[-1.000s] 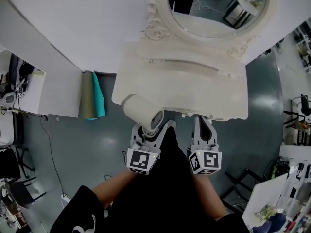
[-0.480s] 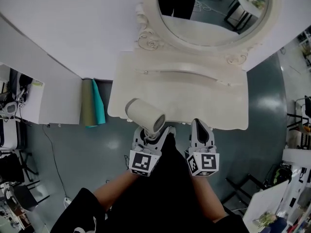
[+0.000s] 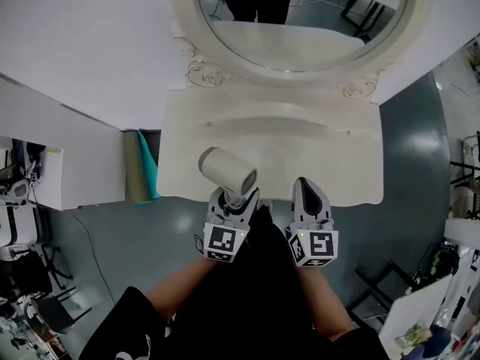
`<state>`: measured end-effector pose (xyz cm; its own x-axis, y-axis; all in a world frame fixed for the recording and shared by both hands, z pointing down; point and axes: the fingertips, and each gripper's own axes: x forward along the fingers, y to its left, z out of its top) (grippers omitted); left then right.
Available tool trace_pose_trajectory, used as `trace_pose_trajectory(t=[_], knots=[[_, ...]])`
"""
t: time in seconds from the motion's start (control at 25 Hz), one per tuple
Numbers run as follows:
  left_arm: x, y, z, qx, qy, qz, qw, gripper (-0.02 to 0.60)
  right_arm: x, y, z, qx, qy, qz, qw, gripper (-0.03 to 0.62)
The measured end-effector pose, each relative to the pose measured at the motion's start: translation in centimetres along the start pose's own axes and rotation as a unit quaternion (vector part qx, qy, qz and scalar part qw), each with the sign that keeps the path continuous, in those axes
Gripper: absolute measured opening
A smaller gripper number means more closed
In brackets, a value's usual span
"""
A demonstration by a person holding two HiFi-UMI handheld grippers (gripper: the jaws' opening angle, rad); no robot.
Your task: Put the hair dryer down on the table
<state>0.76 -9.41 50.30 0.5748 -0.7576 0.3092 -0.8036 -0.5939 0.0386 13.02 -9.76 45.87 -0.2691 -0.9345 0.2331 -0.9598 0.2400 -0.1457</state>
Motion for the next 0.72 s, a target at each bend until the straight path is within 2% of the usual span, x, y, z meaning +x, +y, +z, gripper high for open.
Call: trace_pose_trajectory(t=[0.24,0.48,0.72], knots=[[4.5,0.0,-1.9,0.013,0.04,-0.007,0.9991,0.235,3.1,-3.3,-0.3,0.001,0.014,0.011,1.0,0.018],[9.1,0.9,-4.9,0.028,0.081,-0.012,0.9963,0.235,5.7,-4.4,-1.1,-0.003,0.031,0.038,0.999,0.018],[11.5,1.4,-9.2,0.033,0.163,-0.004,0.986,0.235,7.9,-5.6,-1.9,-0.01,0.044,0.053,0.998,0.018]])
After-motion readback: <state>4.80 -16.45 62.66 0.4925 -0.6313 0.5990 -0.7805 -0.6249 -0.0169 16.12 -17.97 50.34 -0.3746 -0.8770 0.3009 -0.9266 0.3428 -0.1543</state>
